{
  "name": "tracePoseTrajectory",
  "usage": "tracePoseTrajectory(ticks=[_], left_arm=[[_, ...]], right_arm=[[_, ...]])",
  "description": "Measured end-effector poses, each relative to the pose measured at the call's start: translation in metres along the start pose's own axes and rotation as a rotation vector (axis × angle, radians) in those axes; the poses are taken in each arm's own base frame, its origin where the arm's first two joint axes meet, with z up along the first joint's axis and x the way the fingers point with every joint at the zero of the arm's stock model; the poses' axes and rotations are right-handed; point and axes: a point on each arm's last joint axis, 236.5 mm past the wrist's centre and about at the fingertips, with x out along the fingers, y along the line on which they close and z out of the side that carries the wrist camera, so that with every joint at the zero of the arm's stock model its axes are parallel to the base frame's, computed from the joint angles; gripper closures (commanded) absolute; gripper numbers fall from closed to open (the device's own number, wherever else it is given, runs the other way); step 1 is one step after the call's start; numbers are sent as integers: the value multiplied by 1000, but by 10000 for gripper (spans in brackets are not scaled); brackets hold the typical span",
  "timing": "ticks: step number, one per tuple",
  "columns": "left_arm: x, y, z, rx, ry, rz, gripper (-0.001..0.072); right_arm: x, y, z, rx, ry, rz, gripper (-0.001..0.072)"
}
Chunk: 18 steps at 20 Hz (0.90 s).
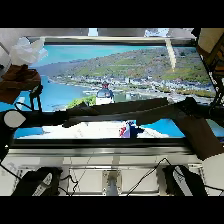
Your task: Fold the shirts.
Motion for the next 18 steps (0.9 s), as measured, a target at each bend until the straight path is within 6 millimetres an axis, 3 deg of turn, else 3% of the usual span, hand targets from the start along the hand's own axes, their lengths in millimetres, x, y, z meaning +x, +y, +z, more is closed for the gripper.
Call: tracePoseTrajectory(ticks=[3,9,14,18], left_arm=[[21,11,4,-23,35,25,699],[76,25,29,-92,34,26,699],[108,38,53,-117,15,46,700],[127,47,56,-131,31,64,699]], right_arm=[[20,-19,15,47,-4,-3,682],[68,-61,47,122,-53,-18,682],[127,-88,51,123,-27,-69,682],[169,-97,48,103,22,-95,682]])
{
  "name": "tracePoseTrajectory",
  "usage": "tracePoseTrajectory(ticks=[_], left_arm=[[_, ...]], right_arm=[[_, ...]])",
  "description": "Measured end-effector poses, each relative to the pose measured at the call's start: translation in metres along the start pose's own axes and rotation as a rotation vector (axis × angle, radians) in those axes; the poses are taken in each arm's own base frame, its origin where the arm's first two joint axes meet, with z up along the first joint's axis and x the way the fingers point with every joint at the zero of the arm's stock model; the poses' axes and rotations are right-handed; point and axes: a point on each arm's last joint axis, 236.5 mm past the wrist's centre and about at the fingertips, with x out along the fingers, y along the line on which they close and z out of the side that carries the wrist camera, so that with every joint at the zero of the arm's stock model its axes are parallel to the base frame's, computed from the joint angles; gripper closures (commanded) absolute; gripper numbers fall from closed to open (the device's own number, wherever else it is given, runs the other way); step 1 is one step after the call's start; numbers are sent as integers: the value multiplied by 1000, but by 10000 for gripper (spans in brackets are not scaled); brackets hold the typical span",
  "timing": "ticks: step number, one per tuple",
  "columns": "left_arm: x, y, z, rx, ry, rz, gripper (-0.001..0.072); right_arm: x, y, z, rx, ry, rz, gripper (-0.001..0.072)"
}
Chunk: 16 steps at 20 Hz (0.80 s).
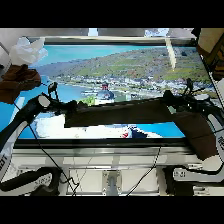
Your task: Fold the shirts.
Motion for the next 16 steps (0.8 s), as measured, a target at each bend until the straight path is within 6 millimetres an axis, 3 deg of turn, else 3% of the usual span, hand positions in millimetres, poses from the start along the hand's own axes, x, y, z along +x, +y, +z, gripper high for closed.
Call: tracePoseTrajectory(ticks=[5,6,8,9,12,16], left_arm=[[10,5,8,-1,-21,14,697],[11,6,10,-2,-27,15,642],[11,5,15,-7,-50,10,85],[10,3,18,-15,-58,2,28],[4,-9,30,-25,-80,-29,28],[-15,-35,37,-6,-51,-92,28]], right_arm=[[19,-6,4,-39,4,-38,680],[21,-8,4,-44,5,-44,679],[22,-9,5,-53,6,-52,594],[23,-10,6,-55,2,-55,554],[20,-2,11,-71,2,-43,554],[11,22,21,-112,24,8,554]])
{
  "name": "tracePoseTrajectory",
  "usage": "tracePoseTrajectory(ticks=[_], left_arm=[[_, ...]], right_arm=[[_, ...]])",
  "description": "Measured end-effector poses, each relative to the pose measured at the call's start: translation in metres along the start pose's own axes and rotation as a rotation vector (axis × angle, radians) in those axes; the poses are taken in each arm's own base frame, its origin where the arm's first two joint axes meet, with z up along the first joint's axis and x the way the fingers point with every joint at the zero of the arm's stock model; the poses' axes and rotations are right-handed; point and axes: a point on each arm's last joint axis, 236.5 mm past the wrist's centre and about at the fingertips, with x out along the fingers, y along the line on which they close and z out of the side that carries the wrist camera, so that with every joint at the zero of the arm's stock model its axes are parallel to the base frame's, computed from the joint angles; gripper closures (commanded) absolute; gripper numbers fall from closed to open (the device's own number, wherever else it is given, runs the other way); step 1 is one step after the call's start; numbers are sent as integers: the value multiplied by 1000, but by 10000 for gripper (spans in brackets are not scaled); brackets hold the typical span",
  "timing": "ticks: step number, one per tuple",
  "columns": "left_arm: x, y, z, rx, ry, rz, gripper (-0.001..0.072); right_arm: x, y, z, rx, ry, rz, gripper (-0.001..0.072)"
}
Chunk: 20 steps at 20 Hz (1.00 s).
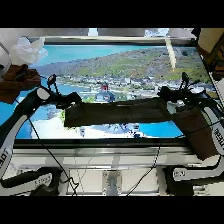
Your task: Fold the shirts.
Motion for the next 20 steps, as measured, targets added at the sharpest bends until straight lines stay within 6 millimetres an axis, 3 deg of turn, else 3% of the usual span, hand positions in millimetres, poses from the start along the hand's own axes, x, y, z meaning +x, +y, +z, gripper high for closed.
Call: tracePoseTrajectory(ticks=[2,5,7,8,9,10,11,12,16,20], left_arm=[[-10,-19,-14,6,73,-61,28],[-26,-52,-57,31,258,-177,51],[-34,-68,-82,77,353,-220,210],[-34,-73,-89,105,371,-223,255],[-31,-76,-94,136,374,-211,255],[-24,-78,-94,163,358,-193,299],[-17,-79,-92,177,335,-175,426],[-9,-80,-89,191,312,-157,491],[27,-73,-92,209,297,-94,491],[56,-43,-99,226,329,12,491]], right_arm=[[-5,11,3,-28,18,23,555],[-11,19,0,-63,58,37,555],[-12,19,-8,-84,99,32,555],[-14,19,-13,-92,124,32,555],[-14,19,-17,-97,141,32,555],[-15,18,-20,-102,156,29,556],[-16,18,-23,-105,170,29,555],[-16,18,-24,-103,175,28,556],[-17,17,-29,-100,197,26,556],[-19,19,-35,-97,222,32,557]])
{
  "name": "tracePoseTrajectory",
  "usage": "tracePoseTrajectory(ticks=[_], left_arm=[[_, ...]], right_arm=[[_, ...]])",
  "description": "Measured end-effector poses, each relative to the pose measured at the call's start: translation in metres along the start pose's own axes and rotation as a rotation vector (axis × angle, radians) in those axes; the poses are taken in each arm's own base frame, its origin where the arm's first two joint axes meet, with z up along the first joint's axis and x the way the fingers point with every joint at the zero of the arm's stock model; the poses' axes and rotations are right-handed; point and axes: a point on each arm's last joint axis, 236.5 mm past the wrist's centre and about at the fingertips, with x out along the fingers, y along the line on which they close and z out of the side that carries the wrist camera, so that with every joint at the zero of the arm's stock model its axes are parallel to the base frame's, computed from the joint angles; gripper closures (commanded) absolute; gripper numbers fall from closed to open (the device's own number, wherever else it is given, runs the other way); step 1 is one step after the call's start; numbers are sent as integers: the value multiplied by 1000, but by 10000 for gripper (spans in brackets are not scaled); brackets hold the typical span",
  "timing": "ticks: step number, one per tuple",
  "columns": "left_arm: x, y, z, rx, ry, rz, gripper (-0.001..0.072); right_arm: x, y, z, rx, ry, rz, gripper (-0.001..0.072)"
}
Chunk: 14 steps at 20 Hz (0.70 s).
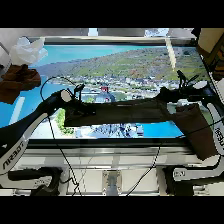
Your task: Fold the shirts.
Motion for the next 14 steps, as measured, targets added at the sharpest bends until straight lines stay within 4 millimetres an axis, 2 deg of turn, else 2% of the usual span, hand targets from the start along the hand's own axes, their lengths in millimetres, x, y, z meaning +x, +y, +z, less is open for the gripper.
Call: tracePoseTrajectory(ticks=[3,6,9,10,12,13,14], left_arm=[[6,34,0,1,8,138,492],[-3,77,0,-3,9,327,491],[-36,128,1,18,1,577,492],[-50,139,4,14,-19,644,492],[-73,148,18,6,-100,714,492],[-82,149,22,-2,-126,734,492],[-91,151,27,-2,-157,752,492]], right_arm=[[0,2,-5,2,20,7,557],[0,3,-8,2,35,13,557],[0,5,-11,2,48,19,575],[0,5,-12,2,50,19,575],[0,6,-14,1,57,22,570],[0,6,-15,0,62,24,524],[0,8,-16,-2,70,26,383]])
